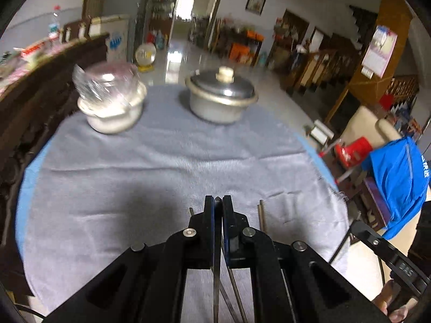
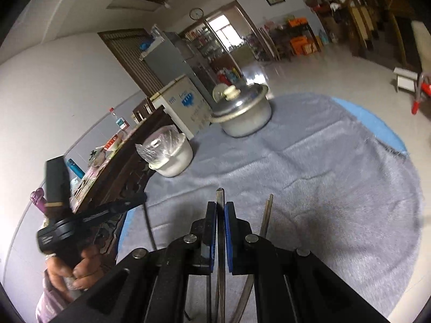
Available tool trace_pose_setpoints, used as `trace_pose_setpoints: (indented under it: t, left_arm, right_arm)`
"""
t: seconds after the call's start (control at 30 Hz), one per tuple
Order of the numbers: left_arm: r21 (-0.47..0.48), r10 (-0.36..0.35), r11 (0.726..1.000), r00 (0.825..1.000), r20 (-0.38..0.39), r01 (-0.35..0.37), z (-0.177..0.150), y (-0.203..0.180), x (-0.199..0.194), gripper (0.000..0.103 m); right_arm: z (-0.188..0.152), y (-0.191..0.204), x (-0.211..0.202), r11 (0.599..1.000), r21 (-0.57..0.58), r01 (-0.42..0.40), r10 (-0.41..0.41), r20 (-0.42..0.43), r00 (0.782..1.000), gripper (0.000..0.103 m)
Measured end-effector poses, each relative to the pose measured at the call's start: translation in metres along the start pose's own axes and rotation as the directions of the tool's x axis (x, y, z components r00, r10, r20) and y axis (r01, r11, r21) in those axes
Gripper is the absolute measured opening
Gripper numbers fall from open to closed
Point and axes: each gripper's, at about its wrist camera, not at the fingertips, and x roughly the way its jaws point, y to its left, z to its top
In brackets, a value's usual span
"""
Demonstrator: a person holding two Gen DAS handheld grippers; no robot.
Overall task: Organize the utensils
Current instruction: 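Lift the chopsticks in both tools and carry them over the utensil cup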
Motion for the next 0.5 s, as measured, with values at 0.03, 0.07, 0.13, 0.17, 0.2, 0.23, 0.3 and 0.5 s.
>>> trace_pose_setpoints:
  t: [0.03,0.07,0.13,0.17,0.2,0.23,0.3,0.5]
  left_arm:
    - [-0.002,-0.003,1.000,1.000,0.024,0.003,-0.003,0.000,-0.013,0.006]
    - [-0.004,-0.004,1.000,0.998,0.055,0.004,-0.007,0.001,-0.030,0.006]
    - [-0.001,0.003,1.000,0.995,0.095,-0.003,-0.014,0.000,-0.050,0.006]
    - [0.002,0.013,1.000,0.993,0.115,-0.013,-0.018,-0.002,-0.062,0.006]
    - [0.003,0.017,1.000,0.991,0.130,-0.018,-0.023,-0.003,-0.070,0.006]
    - [0.003,0.018,1.000,0.989,0.146,-0.019,-0.028,-0.003,-0.078,0.006]
    - [-0.004,0.022,1.000,0.984,0.177,-0.021,-0.036,-0.004,-0.093,0.006]
    - [-0.023,0.018,1.000,0.968,0.249,-0.012,-0.047,-0.006,-0.128,0.006]
  right_arm:
    - [-0.002,0.005,-0.008,1.000,-0.006,-0.001,0.001,0.016,1.000,0.007]
    - [-0.004,0.009,-0.013,1.000,-0.012,-0.001,0.001,0.026,1.000,0.007]
    - [-0.008,0.018,-0.024,1.000,-0.028,0.009,-0.008,0.052,0.999,0.007]
    - [-0.010,0.023,-0.030,0.999,-0.036,0.016,-0.014,0.063,0.998,0.007]
    - [-0.012,0.027,-0.035,0.999,-0.044,0.024,-0.020,0.076,0.997,0.007]
    - [-0.014,0.032,-0.041,0.998,-0.052,0.030,-0.025,0.089,0.996,0.007]
    - [-0.018,0.039,-0.051,0.997,-0.066,0.041,-0.033,0.114,0.993,0.007]
    - [-0.023,0.064,-0.077,0.989,-0.114,0.089,-0.066,0.195,0.979,0.007]
